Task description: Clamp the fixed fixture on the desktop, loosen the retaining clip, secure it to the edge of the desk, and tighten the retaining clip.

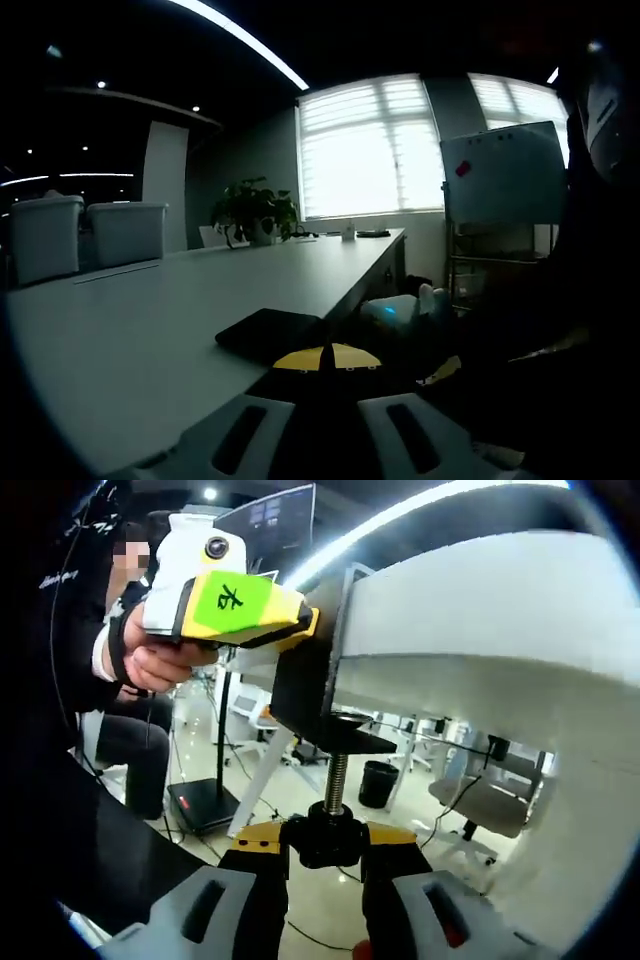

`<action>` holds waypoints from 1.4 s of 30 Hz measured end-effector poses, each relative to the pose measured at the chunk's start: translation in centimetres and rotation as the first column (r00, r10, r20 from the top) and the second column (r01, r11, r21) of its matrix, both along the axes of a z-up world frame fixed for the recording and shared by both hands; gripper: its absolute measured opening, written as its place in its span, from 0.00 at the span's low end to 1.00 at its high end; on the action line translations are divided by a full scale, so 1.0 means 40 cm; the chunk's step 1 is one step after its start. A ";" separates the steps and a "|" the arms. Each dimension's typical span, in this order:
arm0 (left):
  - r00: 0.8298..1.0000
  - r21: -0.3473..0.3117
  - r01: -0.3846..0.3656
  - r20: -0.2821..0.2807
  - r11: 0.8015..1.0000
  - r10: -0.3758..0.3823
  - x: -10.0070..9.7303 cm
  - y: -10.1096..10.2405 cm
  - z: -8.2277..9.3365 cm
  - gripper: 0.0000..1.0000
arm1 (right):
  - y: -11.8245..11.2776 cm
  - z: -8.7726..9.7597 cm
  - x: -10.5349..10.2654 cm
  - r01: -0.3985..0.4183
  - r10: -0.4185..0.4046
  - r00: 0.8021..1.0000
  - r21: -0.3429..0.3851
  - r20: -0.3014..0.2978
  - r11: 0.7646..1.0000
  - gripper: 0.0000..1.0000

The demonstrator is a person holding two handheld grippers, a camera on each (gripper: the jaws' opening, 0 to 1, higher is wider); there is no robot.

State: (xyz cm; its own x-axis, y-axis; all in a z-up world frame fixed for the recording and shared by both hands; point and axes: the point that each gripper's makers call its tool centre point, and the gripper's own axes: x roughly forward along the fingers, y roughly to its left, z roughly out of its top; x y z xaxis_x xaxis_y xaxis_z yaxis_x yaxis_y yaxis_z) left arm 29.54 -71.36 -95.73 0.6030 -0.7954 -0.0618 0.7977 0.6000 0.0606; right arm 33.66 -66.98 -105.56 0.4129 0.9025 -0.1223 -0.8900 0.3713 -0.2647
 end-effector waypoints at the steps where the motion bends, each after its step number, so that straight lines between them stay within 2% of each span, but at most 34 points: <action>1: 1.000 0.001 -0.001 0.003 1.000 0.001 0.000 0.000 0.000 0.01 | -0.008 -0.002 0.002 0.049 -0.049 0.999 0.001 -0.007 0.999 0.29; 3: 1.000 -0.009 0.001 0.004 1.000 -0.001 -0.001 -0.001 0.001 0.01 | -0.027 -0.003 -0.001 0.136 -0.135 0.991 0.008 -0.019 0.991 0.31; 4: 1.000 -0.011 0.002 0.004 1.000 -0.002 -0.002 -0.001 0.001 0.01 | -0.041 -0.005 0.000 0.196 -0.194 0.980 0.020 -0.048 0.980 0.33; 6: 1.000 -0.013 0.006 0.000 1.000 -0.006 -0.002 -0.002 0.002 0.01 | -0.057 -0.008 -0.009 0.283 -0.278 0.956 0.052 -0.089 0.958 0.37; 8: 1.000 -0.012 0.015 0.000 1.000 -0.015 -0.004 -0.003 0.002 0.01 | -0.074 -0.013 0.000 0.385 -0.374 0.919 0.083 -0.125 0.919 0.37; 9: 1.000 -0.011 0.022 0.002 1.000 -0.022 -0.004 -0.003 0.002 0.01 | -0.071 -0.012 -0.012 0.403 -0.391 0.911 0.082 -0.130 0.912 0.38; 11: 0.999 -0.014 0.040 0.000 0.999 -0.040 -0.007 -0.003 0.002 0.01 | -0.076 -0.012 -0.009 0.502 -0.490 0.861 0.082 -0.135 0.861 0.41; 12: 0.999 -0.014 0.042 0.001 0.999 -0.042 -0.008 -0.004 0.002 0.01 | -0.073 -0.013 -0.006 0.539 -0.521 0.838 0.094 -0.164 0.837 0.41; 15: 0.999 -0.025 0.046 0.003 0.999 -0.046 -0.009 -0.003 0.004 0.01 | -0.060 -0.013 0.008 0.616 -0.600 0.784 0.080 -0.159 0.784 0.44; 16: 0.999 -0.028 0.047 0.003 0.999 -0.046 -0.010 -0.003 0.004 0.01 | -0.065 -0.014 0.020 0.657 -0.642 0.750 0.070 -0.162 0.750 0.45; 19: 0.999 -0.019 0.053 0.011 0.998 -0.053 -0.012 -0.004 0.004 0.01 | -0.058 -0.008 0.038 0.691 -0.672 0.719 0.078 -0.180 0.719 0.44; 22: 0.998 -0.027 0.060 0.014 0.998 -0.060 -0.014 -0.001 0.005 0.01 | -0.046 -0.020 0.052 0.705 -0.687 0.703 0.057 -0.182 0.707 0.42; 26: 0.997 -0.028 0.071 0.019 0.997 -0.070 -0.017 0.000 0.006 0.01 | -0.036 -0.015 0.054 0.718 -0.699 0.692 0.071 -0.180 0.692 0.42; 27: 0.997 -0.029 0.071 0.018 0.997 -0.070 -0.018 0.000 0.006 0.01 | -0.040 -0.015 0.053 0.731 -0.713 0.679 0.067 -0.174 0.679 0.40; 29: 0.998 -0.027 0.068 0.017 0.997 -0.068 -0.018 0.000 0.006 0.01 | -0.044 -0.013 0.051 0.739 -0.721 0.671 0.075 -0.174 0.670 0.32; 30: 0.998 -0.026 0.068 0.017 0.997 -0.067 -0.018 0.001 0.006 0.01 | -0.042 -0.012 0.050 0.738 -0.720 0.672 0.077 -0.173 0.670 0.29; 35: 0.998 -0.027 0.064 0.020 0.998 -0.063 -0.020 0.003 0.008 0.01 | -0.045 -0.010 0.045 0.728 -0.717 0.684 0.069 -0.137 0.682 0.28; 38: 0.998 -0.019 0.056 0.023 0.998 -0.055 -0.019 0.003 0.008 0.01 | -0.052 -0.003 0.045 0.725 -0.720 0.688 0.052 -0.091 0.687 0.26; 40: 0.998 -0.015 0.052 0.022 0.999 -0.052 -0.018 0.003 0.008 0.01 | -0.051 -0.002 0.041 0.709 -0.704 0.704 0.050 -0.096 0.703 0.26; 42: 0.999 -0.010 0.049 0.022 0.999 -0.049 -0.017 0.002 0.007 0.01 | -0.047 -0.002 0.039 0.676 -0.670 0.736 0.056 -0.097 0.735 0.25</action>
State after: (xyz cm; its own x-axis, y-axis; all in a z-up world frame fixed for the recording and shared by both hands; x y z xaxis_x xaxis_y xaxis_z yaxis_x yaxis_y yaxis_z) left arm 28.84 -71.26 -95.44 0.5644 -0.8245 -0.0407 0.8247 0.5610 0.0718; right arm 35.23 -68.86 -105.65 0.9099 0.3998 -0.1109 -0.4132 0.8972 -0.1561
